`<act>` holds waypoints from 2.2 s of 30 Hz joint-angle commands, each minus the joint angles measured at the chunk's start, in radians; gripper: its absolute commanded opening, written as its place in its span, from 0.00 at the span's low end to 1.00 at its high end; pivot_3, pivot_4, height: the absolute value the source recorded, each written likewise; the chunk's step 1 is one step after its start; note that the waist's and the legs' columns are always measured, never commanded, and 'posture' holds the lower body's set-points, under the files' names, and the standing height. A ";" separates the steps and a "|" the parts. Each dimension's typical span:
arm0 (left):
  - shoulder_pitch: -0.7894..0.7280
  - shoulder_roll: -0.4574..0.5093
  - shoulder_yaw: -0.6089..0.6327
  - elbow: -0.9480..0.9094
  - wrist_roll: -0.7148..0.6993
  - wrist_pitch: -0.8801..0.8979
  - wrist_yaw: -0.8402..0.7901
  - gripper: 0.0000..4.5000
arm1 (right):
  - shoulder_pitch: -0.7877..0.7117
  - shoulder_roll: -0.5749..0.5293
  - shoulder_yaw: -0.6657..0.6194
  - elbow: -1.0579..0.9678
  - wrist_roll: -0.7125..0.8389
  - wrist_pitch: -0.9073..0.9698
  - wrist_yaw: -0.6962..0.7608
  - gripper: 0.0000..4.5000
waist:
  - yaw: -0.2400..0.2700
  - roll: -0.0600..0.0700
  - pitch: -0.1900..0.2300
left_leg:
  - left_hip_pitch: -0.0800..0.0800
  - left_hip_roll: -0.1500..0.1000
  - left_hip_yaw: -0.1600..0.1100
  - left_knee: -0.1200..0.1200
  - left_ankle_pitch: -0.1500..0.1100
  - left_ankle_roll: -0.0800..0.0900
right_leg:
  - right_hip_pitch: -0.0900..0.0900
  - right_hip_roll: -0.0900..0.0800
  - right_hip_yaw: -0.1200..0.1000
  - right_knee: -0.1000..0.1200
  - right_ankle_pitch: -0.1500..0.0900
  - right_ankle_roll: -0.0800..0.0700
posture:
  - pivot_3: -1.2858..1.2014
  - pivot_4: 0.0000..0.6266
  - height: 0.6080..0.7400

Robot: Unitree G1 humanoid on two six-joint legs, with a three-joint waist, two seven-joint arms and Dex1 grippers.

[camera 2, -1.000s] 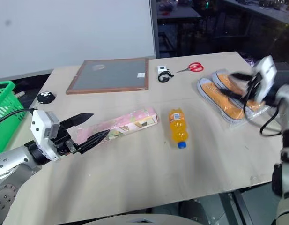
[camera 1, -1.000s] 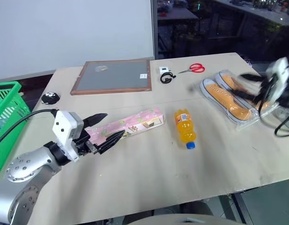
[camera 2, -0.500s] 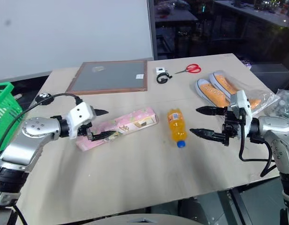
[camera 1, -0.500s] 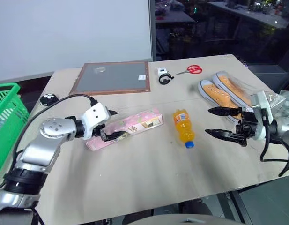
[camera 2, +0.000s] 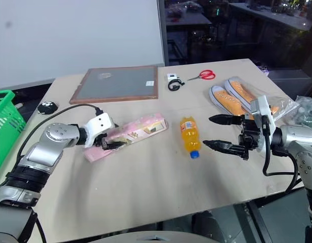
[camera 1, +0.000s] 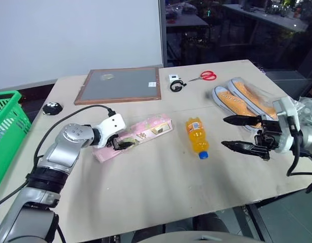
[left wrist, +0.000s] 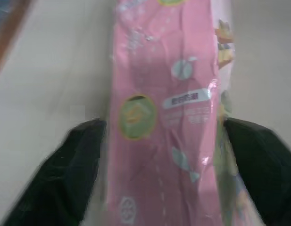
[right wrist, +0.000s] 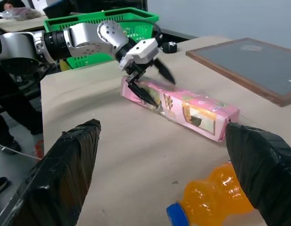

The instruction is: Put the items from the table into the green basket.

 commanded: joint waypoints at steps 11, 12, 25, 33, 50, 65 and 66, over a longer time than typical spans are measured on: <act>-0.075 -0.070 0.249 0.006 -0.034 0.001 0.216 0.02 | -0.082 0.028 0.013 -0.010 0.033 -0.020 -0.004 1.00 | 0.001 0.000 -0.001 | 0.000 -0.001 -0.001 0.001 0.000 0.000 | 0.000 -0.001 0.000 0.000 0.000 0.001 | 0.55 0.00 1.00; -0.089 -0.062 0.300 -0.005 -0.035 0.023 0.268 0.02 | -0.099 0.041 0.015 -0.014 0.049 -0.012 -0.014 1.00 | 0.002 -0.002 0.000 | -0.001 -0.001 -0.002 0.002 0.000 0.000 | 0.000 0.000 0.000 0.001 0.002 0.004 | 0.56 0.00 1.00; 0.137 0.443 0.804 0.105 0.205 0.065 0.518 0.02 | -0.336 0.180 0.086 0.049 0.120 0.020 -0.062 1.00 | -0.008 -0.012 0.005 | -0.002 0.000 -0.002 -0.011 -0.002 0.001 | -0.006 -0.002 -0.003 -0.004 0.005 0.001 | 0.61 0.00 1.00; 0.344 0.484 0.963 0.198 0.287 0.059 0.542 0.02 | -0.420 0.275 0.157 0.167 0.015 -0.077 -0.034 1.00 | 0.066 -0.015 0.004 | -0.002 0.001 -0.004 -0.013 -0.001 0.001 | -0.006 -0.002 -0.006 -0.004 0.002 0.005 | 0.64 0.00 1.00; 0.068 0.387 0.763 0.396 0.135 -0.185 0.662 0.99 | -0.374 0.274 0.121 0.143 -0.019 -0.120 -0.066 1.00 | 0.104 -0.023 -0.003 | -0.001 0.001 -0.005 -0.013 -0.001 0.000 | -0.006 -0.002 -0.007 -0.004 0.004 0.002 | 0.62 0.00 1.00; 0.092 -0.324 0.410 -0.741 -0.635 0.726 0.669 0.99 | -0.127 0.085 0.106 0.056 -0.168 -0.097 -0.163 1.00 | 0.031 -0.022 -0.010 | -0.002 -0.002 -0.003 -0.007 -0.002 0.001 | -0.005 -0.004 -0.002 -0.002 0.005 0.001 | 0.57 0.00 1.00; 0.092 -0.318 0.412 -0.748 -0.640 0.715 0.653 0.99 | -0.109 0.086 0.126 0.031 -0.197 -0.066 -0.223 1.00 | 0.023 -0.022 -0.010 | -0.002 -0.001 -0.002 -0.007 -0.002 0.001 | -0.005 -0.003 -0.002 -0.002 0.005 0.001 | 0.56 0.00 1.00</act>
